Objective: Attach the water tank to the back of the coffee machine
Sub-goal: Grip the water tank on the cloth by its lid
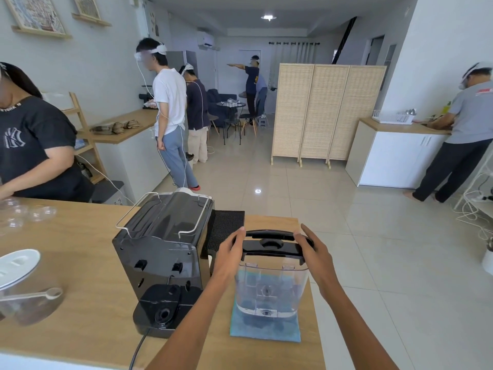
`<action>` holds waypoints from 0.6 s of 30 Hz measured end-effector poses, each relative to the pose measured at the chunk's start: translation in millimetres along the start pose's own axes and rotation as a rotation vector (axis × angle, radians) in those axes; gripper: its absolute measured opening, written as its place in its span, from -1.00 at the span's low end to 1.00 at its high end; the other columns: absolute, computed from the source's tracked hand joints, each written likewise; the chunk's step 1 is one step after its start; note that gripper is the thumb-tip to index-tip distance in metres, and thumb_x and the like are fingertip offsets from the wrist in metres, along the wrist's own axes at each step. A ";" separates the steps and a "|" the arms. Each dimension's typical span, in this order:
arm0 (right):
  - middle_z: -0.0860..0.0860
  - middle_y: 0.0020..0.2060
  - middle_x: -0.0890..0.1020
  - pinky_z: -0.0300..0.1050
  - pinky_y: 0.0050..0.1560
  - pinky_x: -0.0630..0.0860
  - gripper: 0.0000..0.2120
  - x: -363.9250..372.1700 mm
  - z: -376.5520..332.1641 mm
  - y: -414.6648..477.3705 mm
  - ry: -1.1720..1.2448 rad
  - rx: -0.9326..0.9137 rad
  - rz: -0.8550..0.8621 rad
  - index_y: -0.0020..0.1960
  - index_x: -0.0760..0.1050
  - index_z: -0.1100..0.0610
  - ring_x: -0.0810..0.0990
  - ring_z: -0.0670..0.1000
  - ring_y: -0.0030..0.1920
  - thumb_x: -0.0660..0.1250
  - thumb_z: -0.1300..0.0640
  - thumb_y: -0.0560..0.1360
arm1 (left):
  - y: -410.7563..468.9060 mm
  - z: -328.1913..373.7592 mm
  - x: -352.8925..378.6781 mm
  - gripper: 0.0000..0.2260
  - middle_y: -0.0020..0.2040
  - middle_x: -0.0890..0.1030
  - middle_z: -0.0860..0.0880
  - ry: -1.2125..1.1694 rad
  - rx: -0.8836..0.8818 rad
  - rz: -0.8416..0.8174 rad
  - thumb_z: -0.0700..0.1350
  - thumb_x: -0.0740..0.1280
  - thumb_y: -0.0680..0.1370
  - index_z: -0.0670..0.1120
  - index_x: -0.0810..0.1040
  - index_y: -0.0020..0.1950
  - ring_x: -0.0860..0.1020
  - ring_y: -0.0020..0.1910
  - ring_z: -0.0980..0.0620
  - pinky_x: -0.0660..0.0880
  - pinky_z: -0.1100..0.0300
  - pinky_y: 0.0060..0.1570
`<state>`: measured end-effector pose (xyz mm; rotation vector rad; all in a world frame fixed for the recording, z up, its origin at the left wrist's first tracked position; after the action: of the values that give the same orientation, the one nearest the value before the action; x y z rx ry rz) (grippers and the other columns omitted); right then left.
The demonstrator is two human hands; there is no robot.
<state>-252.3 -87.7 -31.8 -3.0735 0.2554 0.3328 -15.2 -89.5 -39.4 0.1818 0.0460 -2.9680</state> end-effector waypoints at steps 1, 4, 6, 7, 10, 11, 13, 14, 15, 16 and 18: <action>-0.03 0.43 0.49 0.04 0.41 0.37 -0.40 0.6 1.3 0.1 0.009 0.003 -0.016 0.50 0.33 -0.23 0.44 0.09 0.42 0.27 -0.31 0.49 | -1.2 -2.0 1.0 -0.55 0.43 0.51 0.08 -0.024 -0.010 -0.012 0.18 0.17 0.67 0.05 0.45 0.51 0.40 0.45 0.06 0.26 0.17 0.37; 0.00 0.36 0.50 -0.03 0.35 0.28 -0.33 2.4 6.5 -3.3 0.023 0.014 -0.081 0.53 0.23 -0.27 0.34 0.07 0.49 0.26 -0.35 0.45 | -2.6 -4.6 2.4 -0.58 0.46 0.44 0.12 -0.059 -0.008 -0.046 0.13 0.17 0.68 0.09 0.39 0.53 0.35 0.45 0.12 0.23 0.17 0.39; -0.01 0.48 0.41 -0.03 0.38 0.25 -0.29 2.4 8.9 -8.2 0.031 0.013 -0.131 0.55 0.17 -0.27 0.29 0.06 0.52 0.27 -0.36 0.46 | -4.7 -6.1 2.7 -0.60 0.40 0.43 0.15 -0.070 0.007 -0.069 0.05 0.16 0.70 0.08 0.36 0.55 0.33 0.37 0.20 0.22 0.22 0.31; -0.02 0.51 0.37 -0.03 0.39 0.24 -0.26 2.4 10.4 -10.9 0.035 0.010 -0.150 0.56 0.15 -0.26 0.28 0.05 0.53 0.27 -0.36 0.44 | -8.3 -3.6 2.3 -0.60 0.39 0.42 0.17 -0.071 0.030 -0.082 0.01 0.15 0.71 0.07 0.35 0.56 0.31 0.36 0.22 0.21 0.24 0.30; -0.04 0.55 0.30 -0.08 0.39 0.23 -0.19 2.0 13.7 -18.2 0.024 -0.026 -0.182 0.58 0.10 -0.25 0.25 0.02 0.54 0.26 -0.35 0.38 | -16.0 -6.0 2.1 -0.59 0.41 0.36 0.24 -0.037 0.092 -0.109 -0.04 0.14 0.72 0.10 0.28 0.59 0.27 0.42 0.22 0.16 0.25 0.33; -0.07 0.56 0.28 -0.07 0.41 0.22 -0.18 2.6 15.7 -19.7 0.020 -0.035 -0.187 0.58 0.08 -0.24 0.24 0.02 0.55 0.26 -0.33 0.38 | -18.0 -7.5 1.7 -0.57 0.43 0.32 0.26 -0.016 0.106 -0.118 -0.03 0.15 0.72 0.12 0.24 0.60 0.26 0.44 0.24 0.14 0.24 0.35; -0.09 0.56 0.27 -0.06 0.43 0.24 -0.16 5.1 20.2 -21.9 0.011 -0.040 -0.191 0.60 0.03 -0.21 0.26 0.02 0.54 0.27 -0.30 0.39 | -21.4 -13.8 1.5 -0.50 0.38 0.31 0.35 0.038 0.106 -0.134 0.02 0.19 0.70 0.19 0.14 0.62 0.30 0.32 0.41 0.14 0.23 0.34; -0.11 0.54 0.28 -0.08 0.42 0.26 -0.14 6.6 22.0 -22.6 0.001 -0.042 -0.194 0.60 0.01 -0.20 0.28 0.01 0.53 0.28 -0.29 0.40 | -22.4 -17.3 2.5 -0.46 0.24 0.34 0.40 0.075 0.096 -0.143 0.04 0.21 0.69 0.22 0.09 0.63 0.34 0.14 0.50 0.20 0.26 0.28; -0.13 0.52 0.30 -0.11 0.40 0.27 -0.13 7.8 24.5 -23.2 -0.010 -0.043 -0.195 0.60 -0.02 -0.20 0.29 0.00 0.52 0.29 -0.29 0.40 | -23.6 -21.1 2.9 -0.43 0.05 0.36 0.39 0.116 0.085 -0.141 0.07 0.23 0.68 0.25 0.04 0.63 0.37 -0.03 0.50 0.27 0.31 0.16; -0.17 0.49 0.32 -0.14 0.38 0.27 -0.13 8.6 26.1 -24.4 -0.022 -0.047 -0.194 0.60 -0.04 -0.20 0.31 -0.02 0.52 0.30 -0.28 0.42 | -24.2 -25.4 2.2 -0.39 -0.09 0.32 0.35 0.155 0.079 -0.129 0.10 0.25 0.66 0.26 0.00 0.63 0.38 -0.16 0.45 0.31 0.36 0.03; -0.24 0.45 0.32 -0.19 0.35 0.28 -0.14 9.4 28.1 -25.9 -0.043 -0.061 -0.183 0.60 -0.08 -0.22 0.32 -0.06 0.50 0.30 -0.27 0.44 | -26.1 -28.7 2.2 -0.31 -0.20 0.36 0.25 0.217 0.106 -0.106 0.21 0.25 0.60 0.28 -0.07 0.62 0.39 -0.30 0.31 0.39 0.37 -0.13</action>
<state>-244.8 -62.1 -60.7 -3.1132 -0.0379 0.4048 -18.4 -62.9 -67.6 0.5303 -0.0770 -3.0434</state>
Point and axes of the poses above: each hand's wrist, its own y-axis towards the middle knuckle, its own x-axis out of the palm, z = x × y, the point moved 8 cm from there along y, towards the middle knuckle
